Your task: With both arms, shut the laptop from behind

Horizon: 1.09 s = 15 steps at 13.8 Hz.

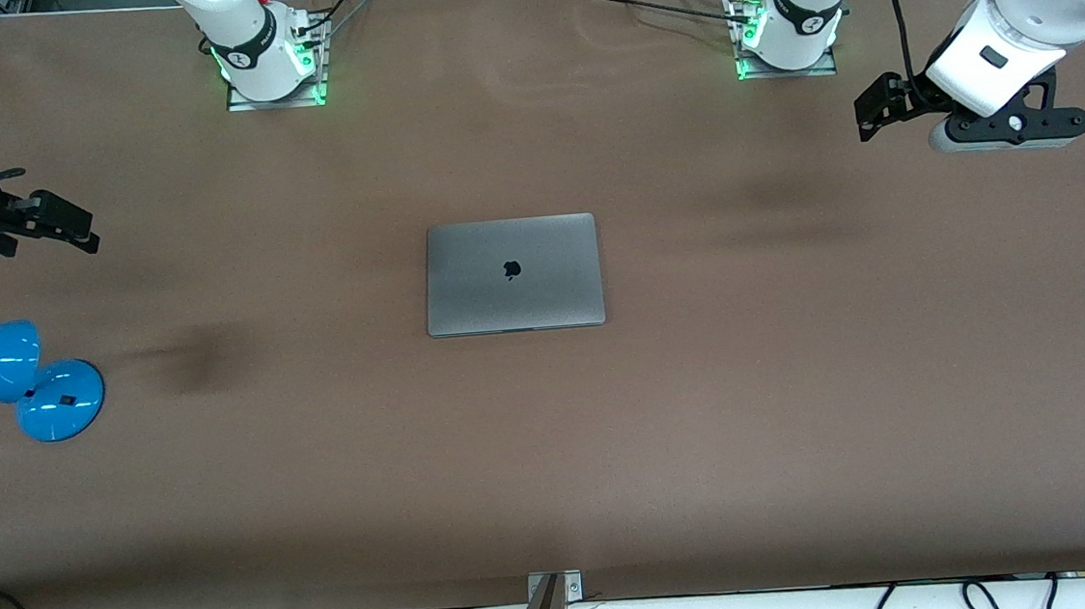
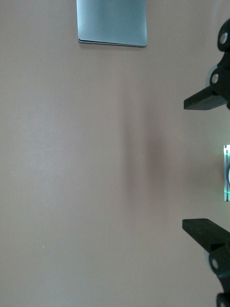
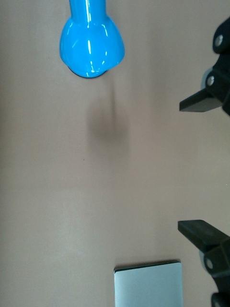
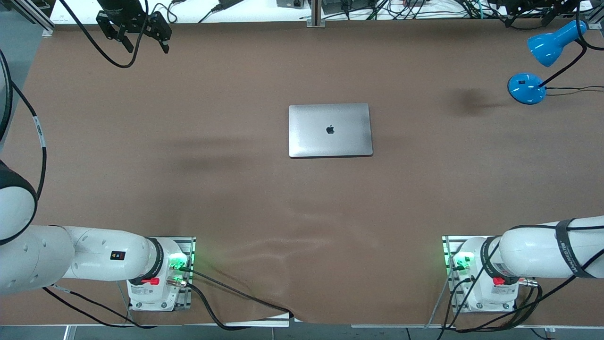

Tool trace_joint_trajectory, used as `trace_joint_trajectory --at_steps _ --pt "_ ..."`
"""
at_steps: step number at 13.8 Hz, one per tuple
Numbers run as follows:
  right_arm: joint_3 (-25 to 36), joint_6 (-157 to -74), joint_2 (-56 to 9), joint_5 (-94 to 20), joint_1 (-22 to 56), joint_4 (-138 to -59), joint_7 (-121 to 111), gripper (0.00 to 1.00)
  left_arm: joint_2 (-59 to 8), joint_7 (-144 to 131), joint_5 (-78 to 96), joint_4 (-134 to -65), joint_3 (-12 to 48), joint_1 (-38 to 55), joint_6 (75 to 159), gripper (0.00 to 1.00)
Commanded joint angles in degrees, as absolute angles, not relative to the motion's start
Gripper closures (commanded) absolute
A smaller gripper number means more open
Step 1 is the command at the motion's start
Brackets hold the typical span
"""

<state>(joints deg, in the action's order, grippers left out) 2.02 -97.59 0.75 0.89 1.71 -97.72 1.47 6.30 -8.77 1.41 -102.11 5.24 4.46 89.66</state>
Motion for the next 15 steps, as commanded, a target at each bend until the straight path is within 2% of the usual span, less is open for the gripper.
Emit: trace_joint_trajectory --at_steps 1,15 --pt "1.4 -97.9 2.3 1.1 1.1 -99.5 2.4 0.0 6.5 -8.3 1.6 -102.6 4.5 5.1 90.2 0.0" --pt "1.4 -98.3 3.6 -0.5 1.1 -99.1 2.5 0.0 6.9 -7.3 -0.6 -98.4 4.1 1.7 89.3 0.0"
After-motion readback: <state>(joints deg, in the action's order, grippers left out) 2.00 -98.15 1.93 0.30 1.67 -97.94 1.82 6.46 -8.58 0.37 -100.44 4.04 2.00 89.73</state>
